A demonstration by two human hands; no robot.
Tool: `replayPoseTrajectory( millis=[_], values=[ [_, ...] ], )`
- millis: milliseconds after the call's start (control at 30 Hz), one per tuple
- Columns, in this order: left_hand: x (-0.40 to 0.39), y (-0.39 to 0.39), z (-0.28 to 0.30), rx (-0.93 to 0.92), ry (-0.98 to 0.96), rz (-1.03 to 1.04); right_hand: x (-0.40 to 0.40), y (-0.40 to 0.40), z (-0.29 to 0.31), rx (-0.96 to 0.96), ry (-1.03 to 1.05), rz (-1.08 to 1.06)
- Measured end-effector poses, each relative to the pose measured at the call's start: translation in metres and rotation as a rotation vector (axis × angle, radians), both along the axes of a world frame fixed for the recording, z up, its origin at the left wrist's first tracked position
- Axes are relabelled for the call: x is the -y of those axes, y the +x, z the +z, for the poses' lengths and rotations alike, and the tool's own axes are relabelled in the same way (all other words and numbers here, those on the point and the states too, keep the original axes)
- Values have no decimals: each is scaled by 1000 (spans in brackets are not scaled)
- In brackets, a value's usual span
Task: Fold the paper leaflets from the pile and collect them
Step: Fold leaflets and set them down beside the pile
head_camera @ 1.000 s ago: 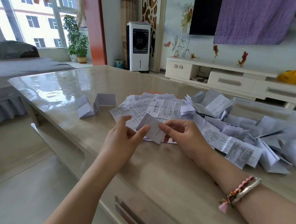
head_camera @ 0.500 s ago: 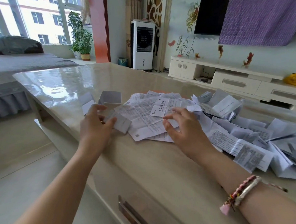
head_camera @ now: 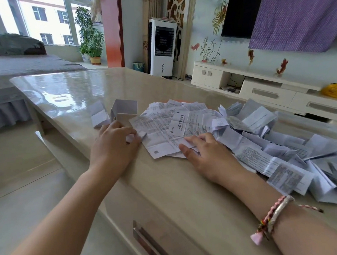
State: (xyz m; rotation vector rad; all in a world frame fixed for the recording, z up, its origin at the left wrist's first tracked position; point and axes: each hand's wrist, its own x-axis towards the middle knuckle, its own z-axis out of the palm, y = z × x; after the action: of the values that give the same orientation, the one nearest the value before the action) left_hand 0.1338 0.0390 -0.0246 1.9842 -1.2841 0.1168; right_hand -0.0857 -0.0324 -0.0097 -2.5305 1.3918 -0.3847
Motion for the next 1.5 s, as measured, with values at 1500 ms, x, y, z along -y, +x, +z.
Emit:
replayPoseTrajectory(
  millis=[1500],
  values=[
    [-28,-38,23,-451,68,-600,-9,-22,9,785,322,107]
  ],
)
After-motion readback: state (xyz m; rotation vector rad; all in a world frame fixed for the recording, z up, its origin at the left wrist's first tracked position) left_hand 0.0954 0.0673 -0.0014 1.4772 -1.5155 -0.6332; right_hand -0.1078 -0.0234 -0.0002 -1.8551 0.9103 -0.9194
